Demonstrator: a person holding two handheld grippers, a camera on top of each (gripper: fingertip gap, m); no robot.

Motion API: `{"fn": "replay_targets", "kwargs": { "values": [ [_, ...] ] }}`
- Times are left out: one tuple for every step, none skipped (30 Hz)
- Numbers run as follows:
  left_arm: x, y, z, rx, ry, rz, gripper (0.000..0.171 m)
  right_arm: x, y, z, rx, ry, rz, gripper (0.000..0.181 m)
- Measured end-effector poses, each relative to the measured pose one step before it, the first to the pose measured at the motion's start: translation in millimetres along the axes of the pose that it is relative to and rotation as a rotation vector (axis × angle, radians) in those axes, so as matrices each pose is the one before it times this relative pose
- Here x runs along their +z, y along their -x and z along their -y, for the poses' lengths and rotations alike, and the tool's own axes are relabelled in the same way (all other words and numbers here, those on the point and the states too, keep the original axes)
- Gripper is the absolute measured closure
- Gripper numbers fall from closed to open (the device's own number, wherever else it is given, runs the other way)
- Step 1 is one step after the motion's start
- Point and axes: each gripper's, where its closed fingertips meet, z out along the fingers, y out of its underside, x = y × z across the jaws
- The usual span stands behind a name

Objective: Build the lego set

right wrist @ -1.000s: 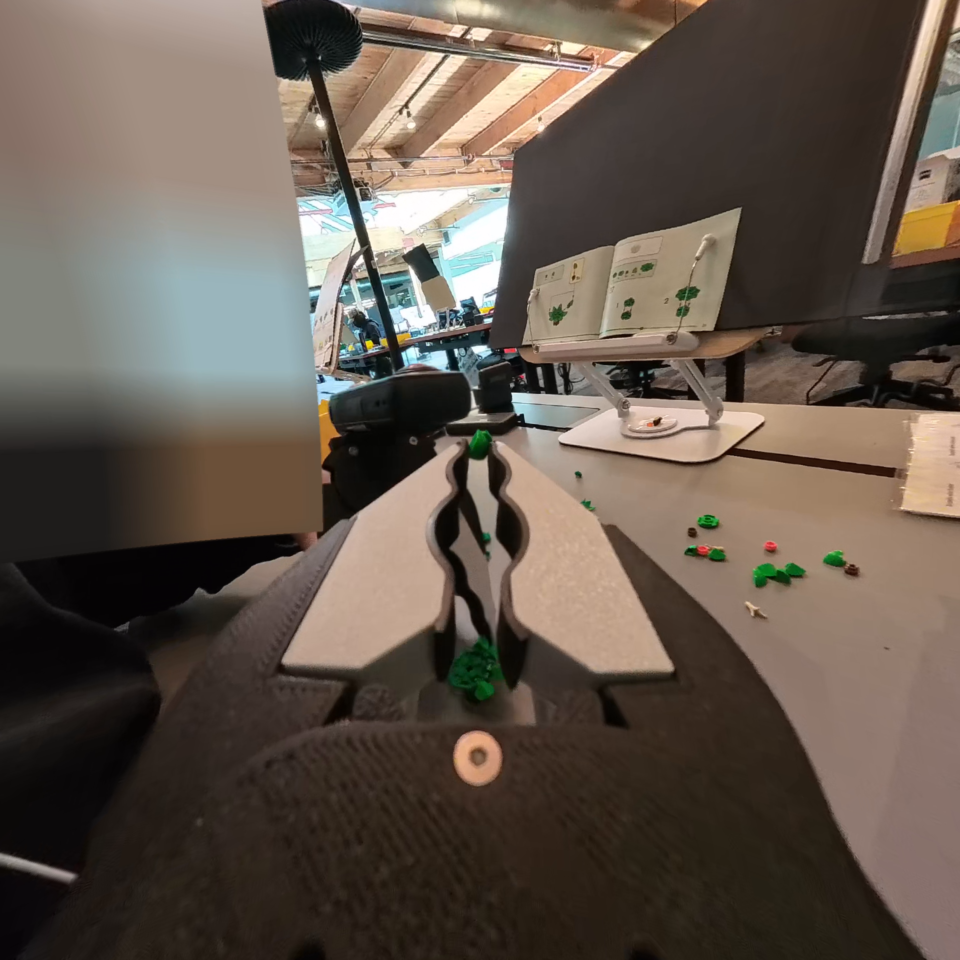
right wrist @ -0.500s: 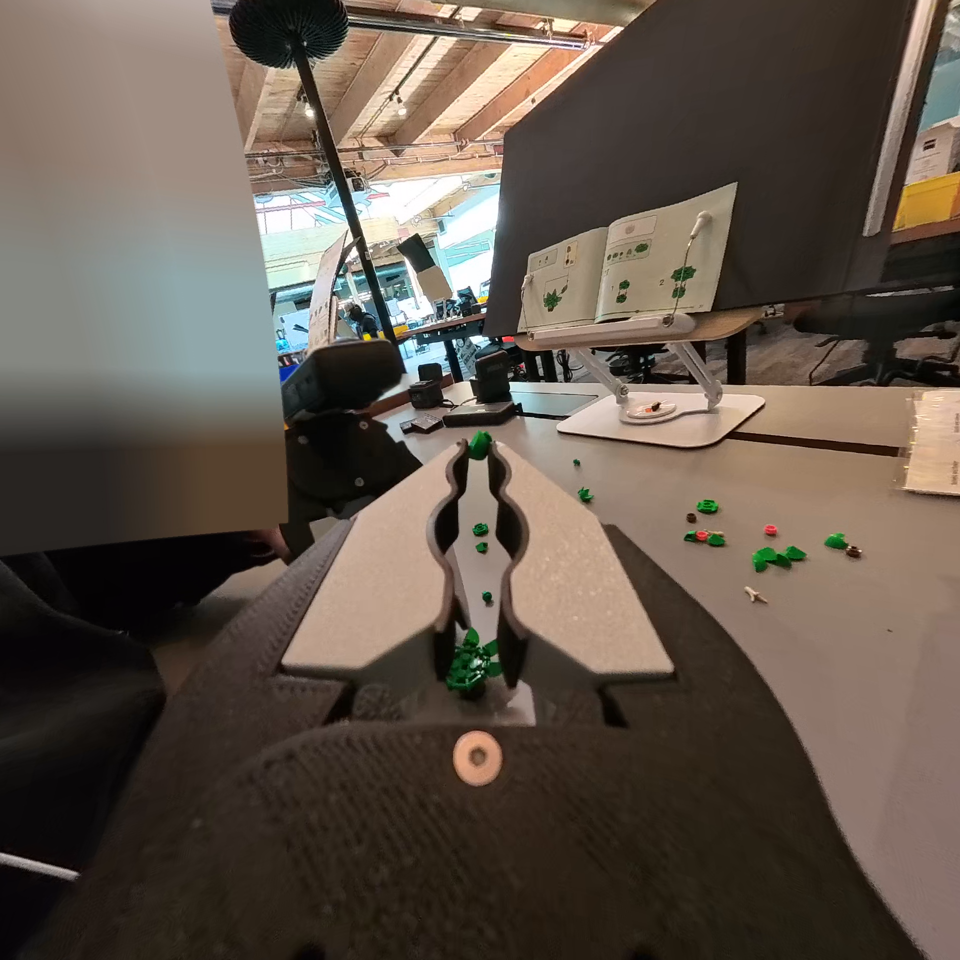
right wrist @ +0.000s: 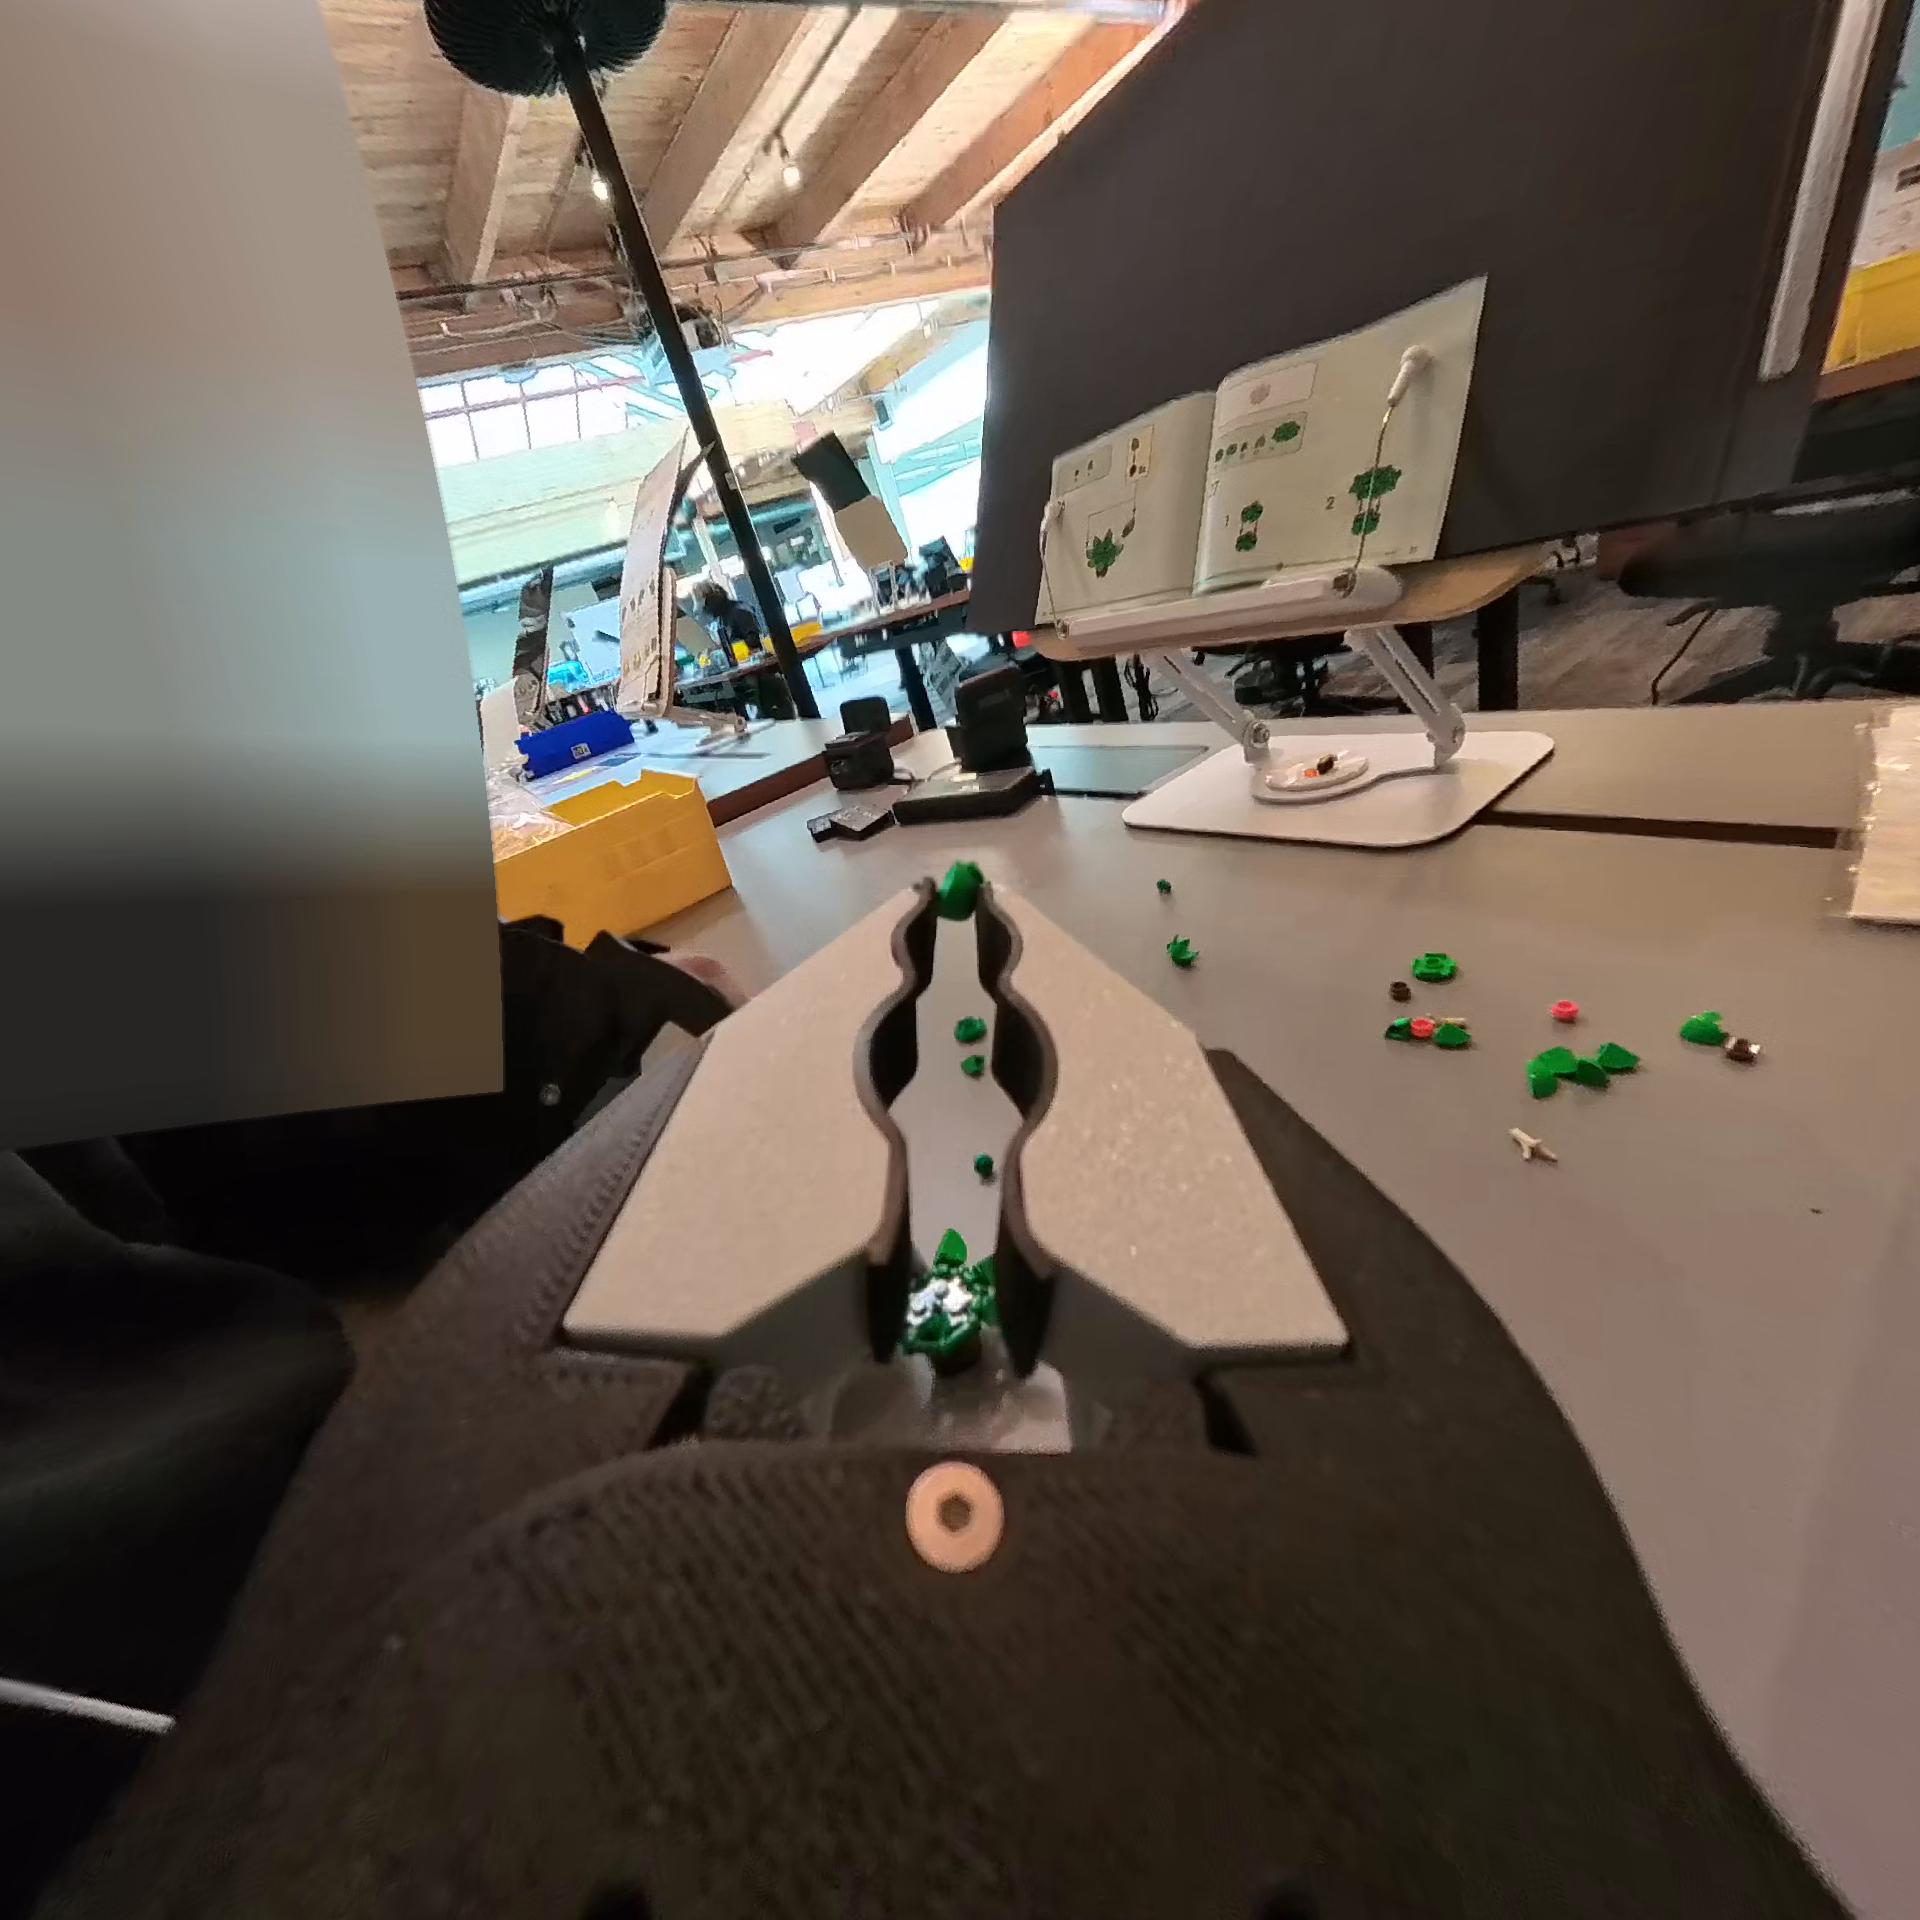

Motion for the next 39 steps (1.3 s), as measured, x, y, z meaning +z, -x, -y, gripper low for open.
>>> {"fn": "replay_targets", "kwargs": {
  "values": [
    [3.14, -2.14, -0.23, 0.0102, 0.00853, -0.0084, 0.150, 2.02, -1.99, -6.42, 0.0132, 0.0327, -0.0027, 0.176],
    [2.69, -1.01, -1.34, 0.0094, 0.01356, -0.0028, 0.150, 2.75, -2.65, -9.72, 0.0213, 0.0500, -0.0029, 0.177],
    [1.76, 0.84, -1.38, 0.0130, 0.01267, 0.0125, 0.151, 3.15, -2.94, -13.49, 0.0323, 0.0677, -0.0012, 0.177],
    [0.24, 1.69, -0.06, 0.0166, 0.00217, 0.0181, 0.154, 3.06, -3.36, -16.73, 0.0443, 0.0819, 0.0000, 0.176],
    [-0.21, 0.28, 0.33, 0.0106, -0.00012, 0.0076, 0.159, 2.46, -2.26, -17.59, 0.0583, 0.0838, 0.0087, 0.176],
    [-0.03, -0.05, 0.68, 0.0025, -0.00148, 0.0014, 0.160, 1.42, -0.57, -15.39, 0.0709, 0.0695, 0.0213, 0.177],
    [0.19, -0.67, 0.77, -0.0003, -0.00145, -0.0018, 0.160, 0.00, 0.07, -11.56, 0.0748, 0.0464, 0.0299, 0.177],
    [0.19, -0.58, 0.92, 0.0021, -0.00213, -0.0002, 0.160, -1.19, -0.76, -8.95, 0.0723, 0.0340, 0.0298, 0.176],
    [0.39, -0.49, 0.75, 0.0027, -0.00195, 0.0012, 0.160, -1.79, -2.21, -8.81, 0.0694, 0.0400, 0.0239, 0.177],
    [0.44, -0.72, 0.57, 0.0021, -0.00076, -0.0002, 0.159, -1.47, -3.38, -9.27, 0.0668, 0.0509, 0.0186, 0.176],
    [0.62, -0.81, 0.08, -0.0007, 0.00100, -0.0025, 0.157, -0.98, -2.98, -6.10, 0.0588, 0.0371, 0.0218, 0.176],
    [0.43, -1.29, -0.05, -0.0034, 0.00004, -0.0065, 0.154, -0.73, -2.57, -1.87, 0.0520, 0.0120, 0.0193, 0.176],
    [0.32, -0.94, 0.12, -0.0043, -0.00185, -0.0047, 0.150, -0.50, -1.91, -0.54, 0.0420, 0.0128, 0.0168, 0.176],
    [0.05, -0.01, -0.20, -0.0039, -0.00065, -0.0014, 0.147, -0.14, -1.36, 0.03, 0.0283, 0.0171, 0.0120, 0.176],
    [-0.35, 0.82, -0.18, -0.0027, -0.00025, 0.0024, 0.146, 0.41, -1.73, -0.10, 0.0125, 0.0224, 0.0013, 0.176],
    [-0.71, 1.93, 0.08, -0.0058, -0.00227, 0.0056, 0.145, 1.33, -2.02, -0.89, 0.0020, 0.0302, -0.0068, 0.176],
    [-0.87, 0.83, 0.50, -0.0089, -0.00569, -0.0043, 0.144, 1.87, -1.31, -1.05, -0.0001, 0.0326, -0.0027, 0.176],
    [-0.67, 0.40, 0.76, -0.0135, -0.00736, -0.0088, 0.143, 1.95, -0.32, -0.12, 0.0058, 0.0268, 0.0077, 0.176],
    [-0.04, -0.21, 0.31, -0.0142, -0.00459, -0.0121, 0.142, 1.56, 0.28, 1.07, 0.0122, 0.0183, 0.0174, 0.176],
    [0.70, -1.30, -0.60, -0.0090, 0.00191, -0.0163, 0.141, 0.88, 0.03, 1.64, 0.0178, 0.0126, 0.0208, 0.176],
    [1.07, -1.75, -1.07, -0.0005, 0.00489, -0.0140, 0.140, 0.63, -0.19, 0.23, 0.0236, 0.0169, 0.0235, 0.176],
    [1.25, -1.02, -0.86, 0.0058, 0.00392, -0.0034, 0.140, 0.27, -0.68, -0.30, 0.0268, 0.0165, 0.0209, 0.176],
    [0.39, -0.21, 0.30, 0.0084, -0.00272, 0.0054, 0.141, 0.19, 0.87, 0.09, 0.0227, 0.0091, 0.0230, 0.176],
    [-0.08, -0.67, 0.84, 0.0077, -0.00416, 0.0005, 0.142, 0.10, 0.34, -0.44, 0.0147, 0.0102, 0.0107, 0.176],
    [0.09, -0.33, 0.32, 0.0017, -0.00229, 0.0006, 0.142, 0.11, -1.12, -0.92, 0.0081, 0.0117, -0.0034, 0.176],
    [0.12, -0.38, 0.40, -0.0019, -0.00387, -0.0012, 0.143, 0.23, -0.39, -0.70, 0.0059, 0.0104, -0.0009, 0.176],
    [0.08, -0.06, 0.06, -0.0006, -0.00344, -0.0017, 0.143, 0.29, -0.40, -0.94, 0.0091, 0.0120, 0.0007, 0.176],
    [-0.16, 0.02, -0.11, 0.0011, -0.00294, -0.0007, 0.143, 0.14, -0.33, -0.72, 0.0100, 0.0114, 0.0028, 0.176],
    [-0.40, 0.29, 0.44, 0.0007, -0.00615, 0.0028, 0.143, 0.11, -0.41, -0.31, 0.0099, 0.0095, 0.0027, 0.176],
    [-0.88, 0.63, 1.82, -0.0004, -0.01535, 0.0076, 0.142, 0.18, -0.38, -0.10, 0.0096, 0.0088, 0.0023, 0.176],
    [-1.38, -0.08, 2.48, -0.0015, -0.01707, 0.0019, 0.142, 0.10, 0.07, -0.01, 0.0071, 0.0087, 0.0024, 0.176],
    [-1.39, -0.25, 2.31, -0.0031, -0.01369, -0.0015, 0.142, 0.00, 0.10, 0.15, 0.0092, 0.0088, 0.0027, 0.176],
    [-0.76, -0.58, 1.45, -0.0040, -0.00644, -0.0064, 0.142, 0.01, 0.56, 0.07, 0.0088, 0.0079, 0.0059, 0.176],
    [-0.09, -0.02, 0.03, -0.0036, 0.00143, -0.0040, 0.143, 0.16, 0.85, -0.01, 0.0100, 0.0085, 0.0092, 0.176],
    [0.50, -0.47, -1.03, 0.0003, 0.00528, -0.0044, 0.145, 0.01, 0.83, 0.27, 0.0098, 0.0063, 0.0088, 0.176],
    [1.06, -1.42, -1.87, 0.0025, 0.00859, -0.0087, 0.148, 0.03, 0.69, -0.20, 0.0088, 0.0082, 0.0070, 0.176],
    [1.36, -1.67, -2.21, 0.0018, 0.00967, -0.0082, 0.148, 0.06, 0.54, -0.55, 0.0085, 0.0106, 0.0056, 0.176],
    [1.00, -0.57, -0.97, 0.0009, 0.00240, 0.0007, 0.148, -0.12, 0.57, -0.57, 0.0086, 0.0094, 0.0053, 0.176],
    [-0.15, -0.43, 0.24, 0.0041, -0.00262, 0.0006, 0.148, -0.07, 0.38, -0.41, 0.0081, 0.0071, 0.0043, 0.176]
  ]
}}
